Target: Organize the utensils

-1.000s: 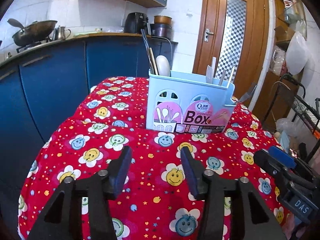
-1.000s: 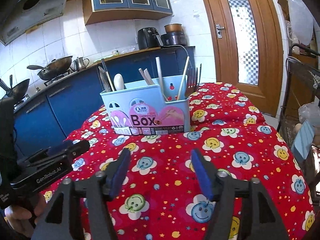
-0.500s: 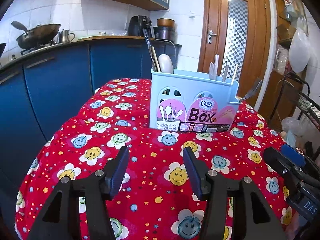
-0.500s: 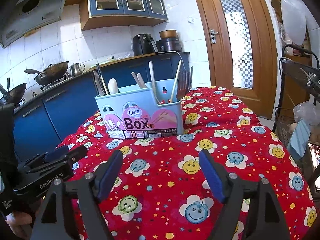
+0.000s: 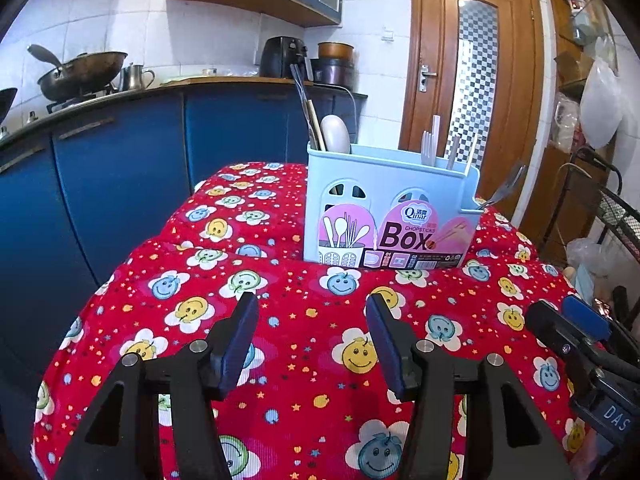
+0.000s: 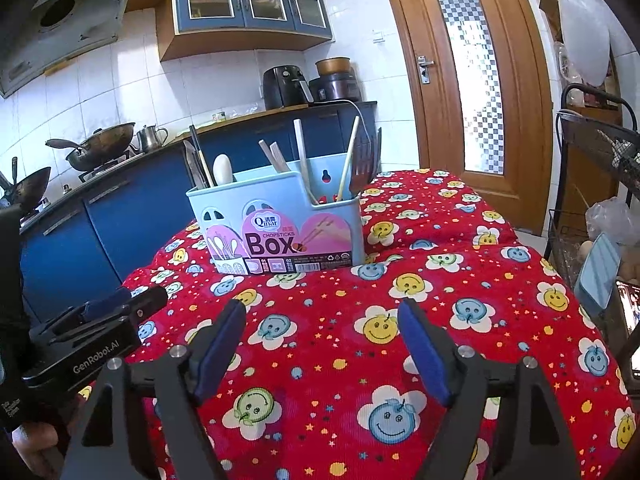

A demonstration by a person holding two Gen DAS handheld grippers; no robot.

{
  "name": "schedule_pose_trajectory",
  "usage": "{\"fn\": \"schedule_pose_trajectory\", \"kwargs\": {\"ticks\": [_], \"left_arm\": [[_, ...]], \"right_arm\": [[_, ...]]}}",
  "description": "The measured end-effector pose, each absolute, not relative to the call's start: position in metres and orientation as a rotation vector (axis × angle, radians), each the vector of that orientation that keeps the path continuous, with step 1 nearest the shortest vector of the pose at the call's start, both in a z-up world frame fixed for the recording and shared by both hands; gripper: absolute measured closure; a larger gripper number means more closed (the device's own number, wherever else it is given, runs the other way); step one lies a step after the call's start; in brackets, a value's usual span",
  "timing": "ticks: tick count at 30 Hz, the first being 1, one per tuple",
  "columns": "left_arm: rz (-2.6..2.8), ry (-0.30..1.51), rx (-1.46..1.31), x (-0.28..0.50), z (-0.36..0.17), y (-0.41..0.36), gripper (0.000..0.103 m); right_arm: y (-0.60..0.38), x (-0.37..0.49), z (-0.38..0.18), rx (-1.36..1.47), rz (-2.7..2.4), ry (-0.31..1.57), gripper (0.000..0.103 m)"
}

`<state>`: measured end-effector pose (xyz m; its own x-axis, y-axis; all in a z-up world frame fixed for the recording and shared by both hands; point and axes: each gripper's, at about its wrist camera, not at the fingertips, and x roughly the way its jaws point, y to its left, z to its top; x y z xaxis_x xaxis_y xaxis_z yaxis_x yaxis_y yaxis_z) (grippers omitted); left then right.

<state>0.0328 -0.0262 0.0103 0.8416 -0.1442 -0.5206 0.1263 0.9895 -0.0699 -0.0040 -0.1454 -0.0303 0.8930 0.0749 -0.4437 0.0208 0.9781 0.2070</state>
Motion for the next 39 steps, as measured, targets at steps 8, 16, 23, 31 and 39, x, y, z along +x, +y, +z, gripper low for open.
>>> {"fn": "schedule_pose_trajectory", "kwargs": {"ticks": [8, 16, 23, 31, 39], "left_arm": [[-0.140, 0.545, -0.028, 0.0311, 0.0110, -0.0275, 0.046], [-0.139, 0.546, -0.032, 0.0307, 0.0109, -0.0273, 0.046], [-0.139, 0.545, -0.032, 0.0309, 0.0108, -0.0271, 0.046], [-0.137, 0.542, -0.036, 0.0304, 0.0117, -0.0261, 0.046], [-0.135, 0.542, -0.036, 0.0302, 0.0118, -0.0258, 0.046]], "right_arm": [[-0.1454, -0.0041, -0.0303, 0.209, 0.028, 0.467, 0.023], [-0.1458, -0.0043, -0.0309, 0.208, 0.027, 0.468, 0.023], [-0.1458, -0.0047, -0.0307, 0.209, 0.027, 0.467, 0.023], [-0.1458, -0.0045, -0.0308, 0.209, 0.027, 0.467, 0.023], [-0.1460, -0.0045, -0.0311, 0.209, 0.027, 0.468, 0.023]]}}
